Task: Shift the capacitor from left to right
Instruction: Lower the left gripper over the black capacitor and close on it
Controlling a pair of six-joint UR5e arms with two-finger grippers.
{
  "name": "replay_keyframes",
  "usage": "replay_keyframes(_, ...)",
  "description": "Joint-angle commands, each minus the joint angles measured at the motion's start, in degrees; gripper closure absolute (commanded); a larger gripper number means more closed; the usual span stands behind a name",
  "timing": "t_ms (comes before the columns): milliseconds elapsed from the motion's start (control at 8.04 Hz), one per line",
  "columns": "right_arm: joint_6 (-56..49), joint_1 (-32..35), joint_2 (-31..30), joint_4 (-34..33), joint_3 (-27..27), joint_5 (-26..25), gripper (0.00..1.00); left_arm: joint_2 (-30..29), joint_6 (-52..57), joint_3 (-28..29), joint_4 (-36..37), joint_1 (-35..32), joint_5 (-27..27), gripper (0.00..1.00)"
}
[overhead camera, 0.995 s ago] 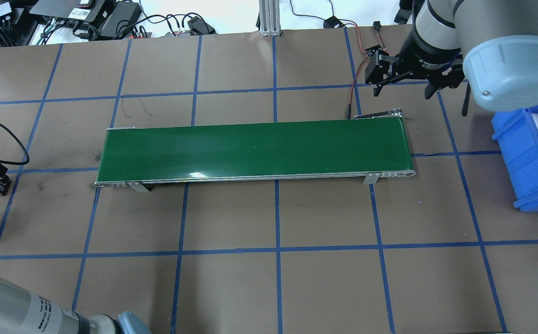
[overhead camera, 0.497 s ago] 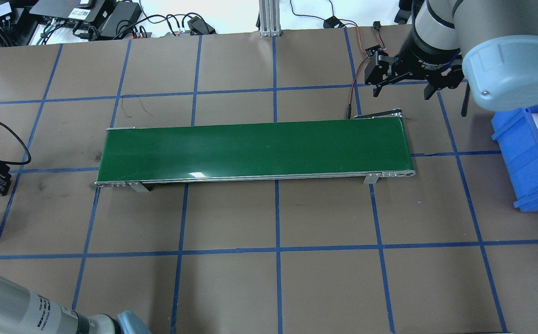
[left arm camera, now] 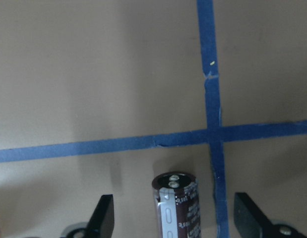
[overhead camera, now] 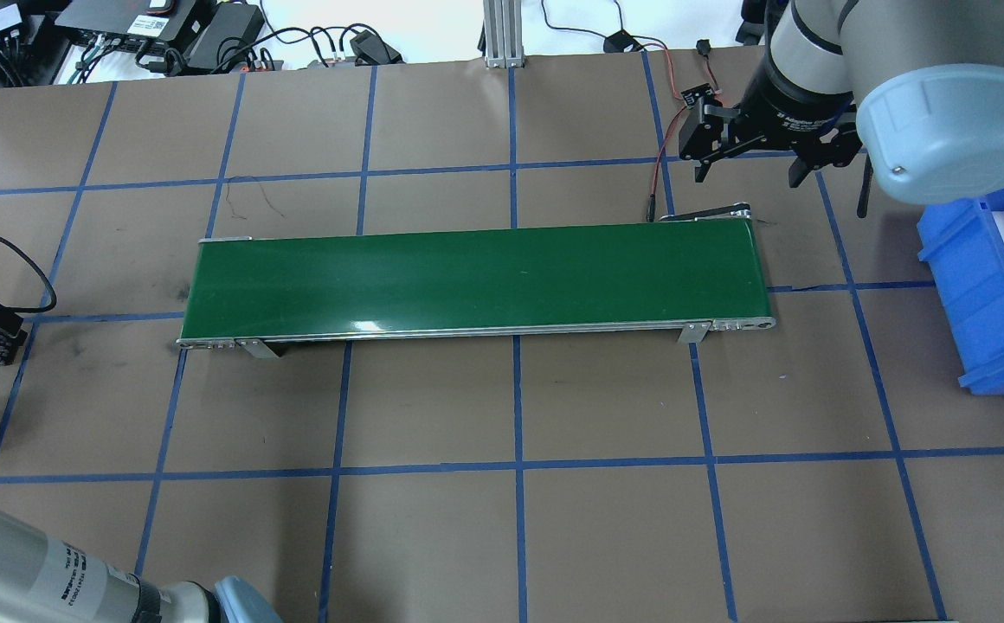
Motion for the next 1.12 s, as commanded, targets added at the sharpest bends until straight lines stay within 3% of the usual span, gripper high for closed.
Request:
replay_keyframes(0,0.1,-0.1,0.1,0.0,0.0,0.0,0.0,-0.1,0.0,-1.0,0.1,0.6,-0.4,0.16)
replay_keyframes(497,0.2,0.0,0.1,-0.1,0.0,0.0,0.0,0.0,0.1,-1.7,0.1,0.6,-0.2,0.25)
replay_keyframes(870,0.1,0.0,0.1,-0.1,0.0,-0.1,0.0,-0.2,0.1,-1.7,0.2,0.6,3.3,0.57)
replay_keyframes(995,0.1,-0.1,0.1,-0.2,0.0,-0.2,0.0,-0.2,0.3,-1.7,0.2,0.6,3.6,0.76)
